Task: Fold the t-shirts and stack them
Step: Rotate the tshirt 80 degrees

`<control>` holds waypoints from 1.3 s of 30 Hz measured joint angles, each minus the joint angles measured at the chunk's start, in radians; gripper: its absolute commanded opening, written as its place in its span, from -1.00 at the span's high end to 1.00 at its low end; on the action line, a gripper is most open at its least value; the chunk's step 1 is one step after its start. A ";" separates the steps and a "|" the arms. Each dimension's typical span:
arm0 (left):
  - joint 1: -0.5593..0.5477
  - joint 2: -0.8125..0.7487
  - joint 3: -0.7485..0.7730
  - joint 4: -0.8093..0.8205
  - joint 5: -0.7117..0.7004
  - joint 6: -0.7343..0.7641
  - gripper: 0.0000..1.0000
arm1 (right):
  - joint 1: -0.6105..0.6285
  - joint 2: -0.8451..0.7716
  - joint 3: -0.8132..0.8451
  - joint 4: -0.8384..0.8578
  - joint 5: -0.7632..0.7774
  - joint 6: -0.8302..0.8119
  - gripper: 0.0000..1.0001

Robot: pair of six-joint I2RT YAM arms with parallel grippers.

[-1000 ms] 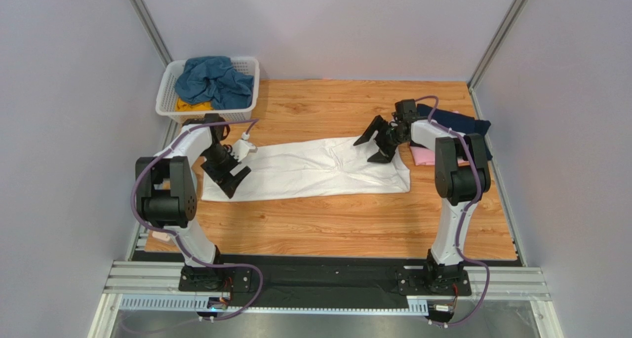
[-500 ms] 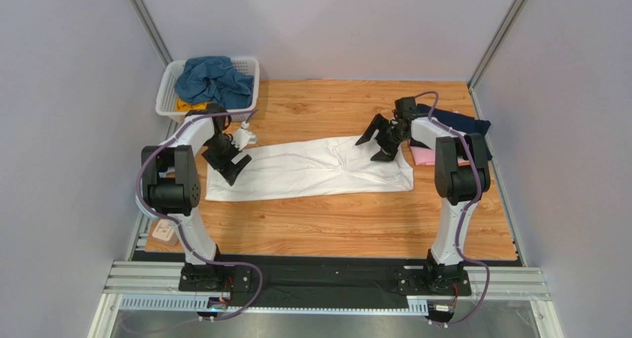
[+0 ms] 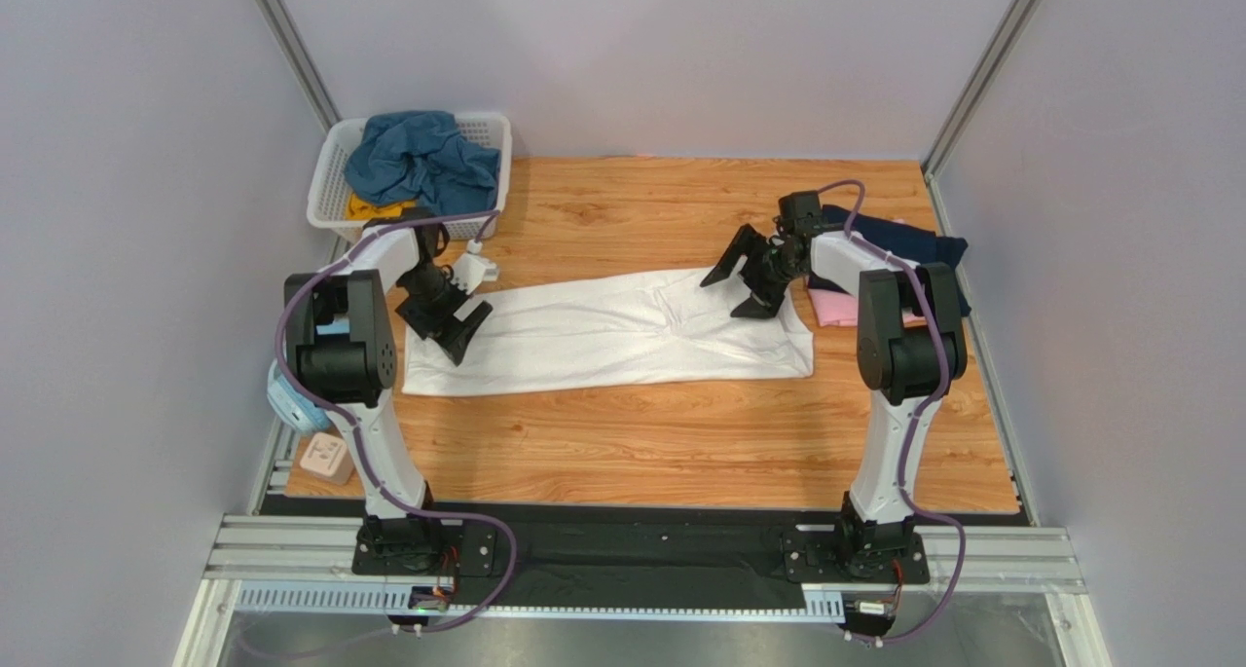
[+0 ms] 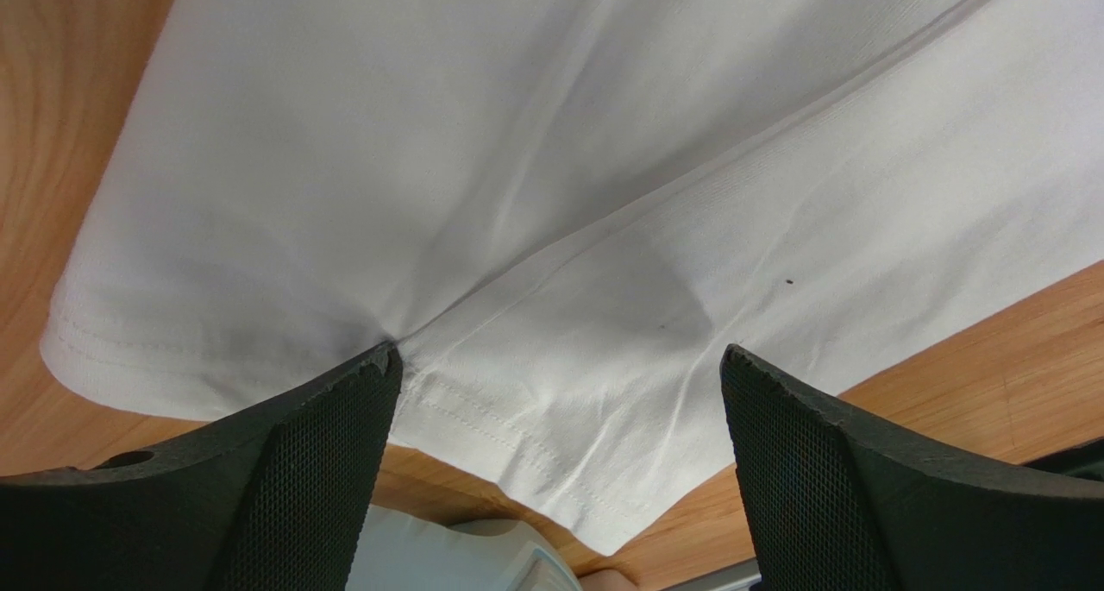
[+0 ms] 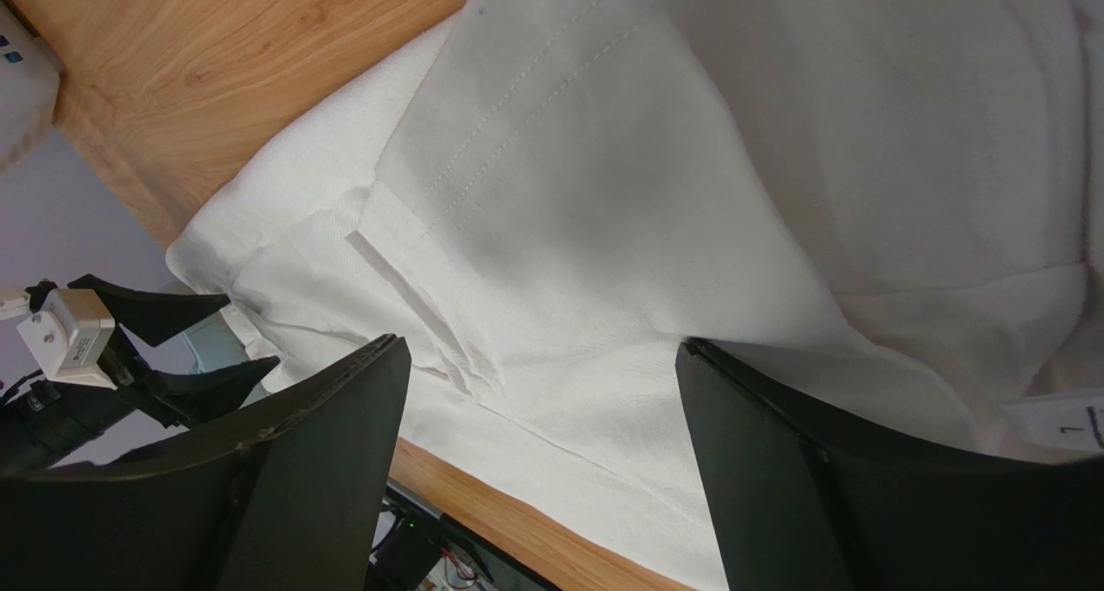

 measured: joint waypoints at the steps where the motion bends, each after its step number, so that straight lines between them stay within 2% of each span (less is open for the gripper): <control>1: 0.010 0.000 0.000 0.001 0.005 0.000 -0.99 | 0.000 0.000 0.000 0.000 0.000 0.000 -0.69; 13: 0.040 0.001 0.002 0.003 0.031 0.001 -0.99 | -0.051 0.000 0.008 -0.023 -0.004 -0.032 -0.69; 21: 0.051 0.001 0.003 0.000 0.027 0.002 -0.99 | -0.090 -0.004 0.080 -0.087 0.070 -0.093 -0.75; 28: 0.062 -0.002 0.009 -0.025 0.033 0.005 -0.99 | -0.060 -0.138 0.101 -0.122 0.036 -0.101 -0.76; 35: 0.020 -0.067 0.033 -0.114 0.043 0.005 -0.99 | -0.001 -0.374 -0.056 -0.126 0.052 -0.112 -0.77; 39: -0.045 -0.129 0.066 -0.160 0.059 0.009 -0.99 | 0.005 -0.403 -0.203 -0.159 0.103 -0.132 -0.78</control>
